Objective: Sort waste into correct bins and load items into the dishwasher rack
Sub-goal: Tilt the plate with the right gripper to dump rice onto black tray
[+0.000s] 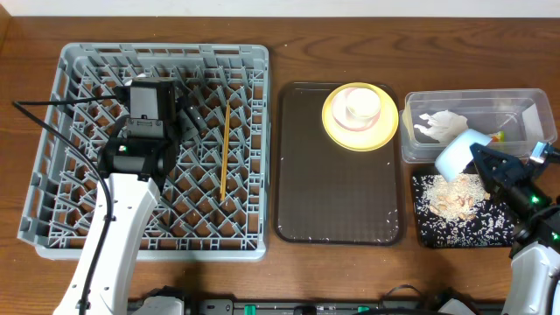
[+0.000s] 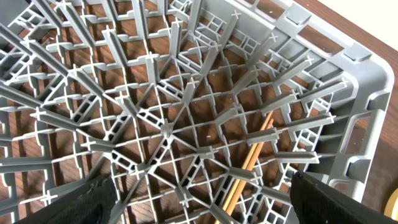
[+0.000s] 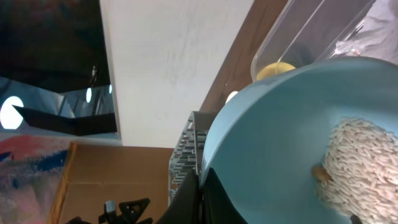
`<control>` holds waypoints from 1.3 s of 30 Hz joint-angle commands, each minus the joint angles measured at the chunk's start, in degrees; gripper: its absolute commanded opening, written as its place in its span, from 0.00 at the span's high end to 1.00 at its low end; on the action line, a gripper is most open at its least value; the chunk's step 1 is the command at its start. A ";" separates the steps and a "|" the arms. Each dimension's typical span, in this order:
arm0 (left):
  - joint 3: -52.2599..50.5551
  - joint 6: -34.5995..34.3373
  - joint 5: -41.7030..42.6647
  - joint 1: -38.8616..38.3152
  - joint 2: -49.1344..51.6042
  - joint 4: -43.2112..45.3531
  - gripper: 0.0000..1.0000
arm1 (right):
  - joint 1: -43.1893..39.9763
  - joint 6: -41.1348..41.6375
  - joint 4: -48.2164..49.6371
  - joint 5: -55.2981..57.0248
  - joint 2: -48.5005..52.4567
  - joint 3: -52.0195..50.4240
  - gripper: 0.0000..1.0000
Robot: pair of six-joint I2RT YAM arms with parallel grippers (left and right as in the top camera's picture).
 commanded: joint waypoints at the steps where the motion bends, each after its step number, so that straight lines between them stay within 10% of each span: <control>1: 0.52 0.11 -0.07 0.15 -0.09 0.04 0.09 | -0.52 2.45 -0.61 -2.64 -0.50 0.44 0.99; 39: 0.52 0.11 -0.07 0.15 -0.09 0.04 0.09 | -1.66 8.35 2.56 -0.87 -0.50 0.44 0.99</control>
